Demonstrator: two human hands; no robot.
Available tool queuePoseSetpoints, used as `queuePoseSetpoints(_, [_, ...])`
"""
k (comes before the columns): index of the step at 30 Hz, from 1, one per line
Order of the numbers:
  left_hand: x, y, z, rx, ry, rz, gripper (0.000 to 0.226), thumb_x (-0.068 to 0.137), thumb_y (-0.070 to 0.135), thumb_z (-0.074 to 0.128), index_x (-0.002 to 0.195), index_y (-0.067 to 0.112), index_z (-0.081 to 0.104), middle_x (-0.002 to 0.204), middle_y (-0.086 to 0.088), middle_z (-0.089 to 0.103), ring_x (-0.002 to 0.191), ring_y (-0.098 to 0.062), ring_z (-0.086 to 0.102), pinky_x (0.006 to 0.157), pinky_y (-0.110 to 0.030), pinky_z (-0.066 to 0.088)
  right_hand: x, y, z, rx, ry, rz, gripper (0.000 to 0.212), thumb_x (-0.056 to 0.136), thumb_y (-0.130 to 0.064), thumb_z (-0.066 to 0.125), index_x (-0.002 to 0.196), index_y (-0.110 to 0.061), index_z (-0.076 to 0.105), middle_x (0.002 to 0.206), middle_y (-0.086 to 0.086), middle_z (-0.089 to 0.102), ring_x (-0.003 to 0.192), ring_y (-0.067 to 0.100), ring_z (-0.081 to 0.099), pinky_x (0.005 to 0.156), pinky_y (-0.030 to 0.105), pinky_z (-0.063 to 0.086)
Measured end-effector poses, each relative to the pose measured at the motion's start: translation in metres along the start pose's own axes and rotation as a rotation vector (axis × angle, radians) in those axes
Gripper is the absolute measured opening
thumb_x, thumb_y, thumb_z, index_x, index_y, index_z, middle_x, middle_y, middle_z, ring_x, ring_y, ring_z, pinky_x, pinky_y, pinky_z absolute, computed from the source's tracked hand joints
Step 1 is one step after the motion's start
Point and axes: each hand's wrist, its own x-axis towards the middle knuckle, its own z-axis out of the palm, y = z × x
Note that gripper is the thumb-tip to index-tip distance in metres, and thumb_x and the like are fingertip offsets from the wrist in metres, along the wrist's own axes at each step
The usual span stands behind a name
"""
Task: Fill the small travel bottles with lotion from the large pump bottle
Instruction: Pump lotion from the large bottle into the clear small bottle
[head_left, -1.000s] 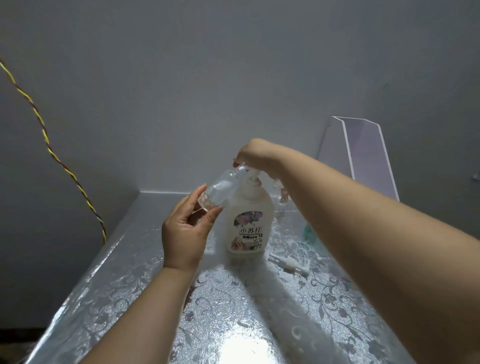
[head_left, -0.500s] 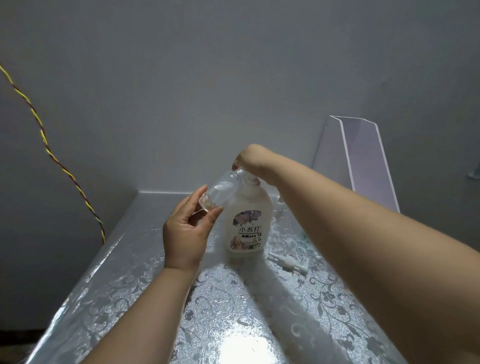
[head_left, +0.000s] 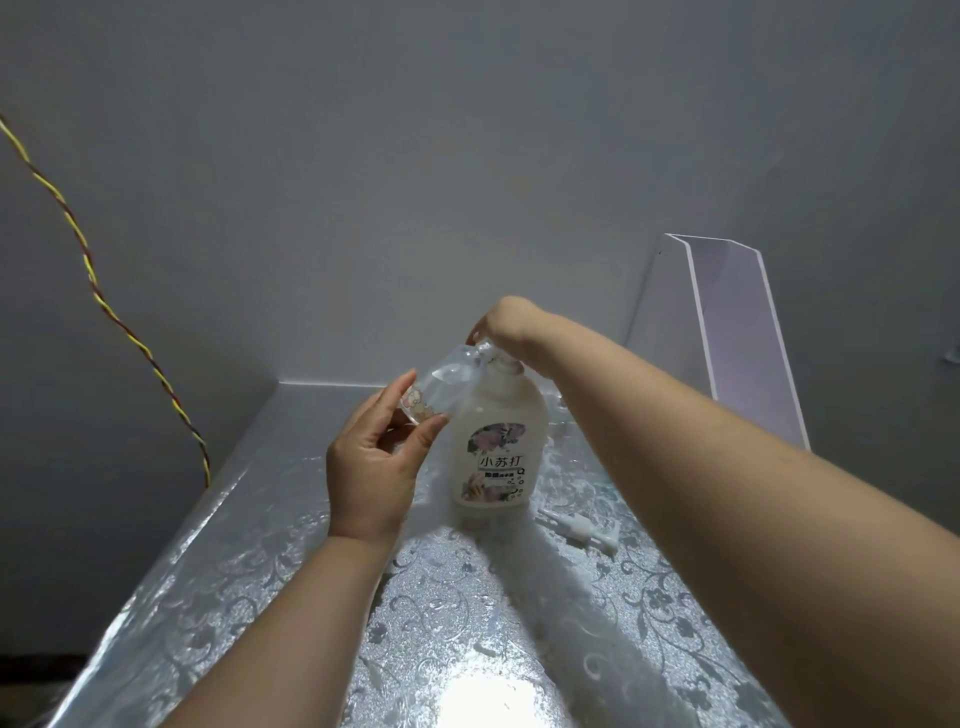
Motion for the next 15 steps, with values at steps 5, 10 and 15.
queuePoseSetpoints(5, [0.000,0.002,0.000,-0.023,-0.009,-0.010,0.052,0.071,0.037,0.073,0.121,0.033,0.059,0.106,0.017,0.064,0.089,0.011,0.060,0.083,-0.007,0.046,-0.006,-0.003,-0.001,-0.002,0.006,-0.053,0.035,0.095,-0.004,0.043,0.126,0.005,0.057,0.133,0.020,0.055,0.126,0.033,0.051,0.105,0.038,0.043])
queuePoseSetpoints(10, [0.001,0.004,-0.001,-0.011,-0.002,0.006,0.053,0.072,0.035,0.073,0.123,0.030,0.058,0.107,0.018,0.063,0.090,0.011,0.060,0.083,-0.006,0.046,-0.025,-0.009,-0.016,0.151,0.029,-0.063,0.035,0.099,-0.012,0.042,0.124,0.007,0.058,0.113,0.022,0.059,0.098,0.031,0.055,0.085,0.033,0.044])
queuePoseSetpoints(15, [0.002,0.002,-0.002,-0.016,0.003,0.000,0.051,0.073,0.037,0.073,0.122,0.034,0.059,0.108,0.010,0.066,0.093,0.004,0.062,0.087,-0.014,0.050,-0.019,-0.013,-0.013,0.094,0.005,-0.009,0.039,0.099,-0.009,0.041,0.132,0.009,0.050,0.137,0.027,0.049,0.127,0.038,0.047,0.103,0.039,0.040])
